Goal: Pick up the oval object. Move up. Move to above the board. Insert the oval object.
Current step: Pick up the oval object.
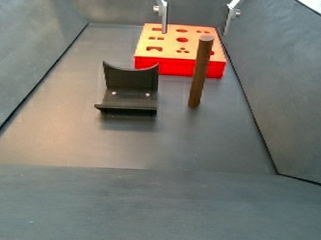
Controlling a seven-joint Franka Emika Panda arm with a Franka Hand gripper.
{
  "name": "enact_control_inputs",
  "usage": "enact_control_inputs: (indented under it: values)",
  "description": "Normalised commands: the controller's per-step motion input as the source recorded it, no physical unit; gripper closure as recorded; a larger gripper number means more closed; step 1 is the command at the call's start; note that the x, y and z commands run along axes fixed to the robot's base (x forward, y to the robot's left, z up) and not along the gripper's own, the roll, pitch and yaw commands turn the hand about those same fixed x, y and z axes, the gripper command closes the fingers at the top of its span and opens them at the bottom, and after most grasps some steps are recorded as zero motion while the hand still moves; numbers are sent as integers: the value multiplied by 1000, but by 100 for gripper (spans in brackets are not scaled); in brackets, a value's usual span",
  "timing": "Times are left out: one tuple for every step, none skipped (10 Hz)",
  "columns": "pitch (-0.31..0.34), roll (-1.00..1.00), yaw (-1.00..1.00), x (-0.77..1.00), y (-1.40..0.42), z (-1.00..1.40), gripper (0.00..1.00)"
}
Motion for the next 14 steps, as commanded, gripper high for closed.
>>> enact_control_inputs:
  values:
    - [0, -17, -66, 200, 0, -57, 0]
    - [-13, -86, -574, 83, -274, -234, 0]
    - [-59, -59, -917, 0, -180, -200, 0]
    - [-73, -56, -946, 0, -149, -234, 0]
    - [-80, -53, -943, 0, -149, -249, 0]
    - [-83, -53, -943, 0, -151, -251, 0]
    - [-81, -56, -934, 0, -157, -251, 0]
    - [-97, -34, -774, 0, -363, -309, 0]
    - [-20, -6, -286, -280, -480, -283, 0]
    - [-34, 10, 0, -274, -320, -191, 0]
    - [-37, 0, 0, -174, -51, -169, 0]
    - [-73, 0, 37, -151, 0, -223, 0]
    - [-117, -17, 0, -317, 43, -460, 0]
    - [-119, -27, -100, -240, 43, -429, 0]
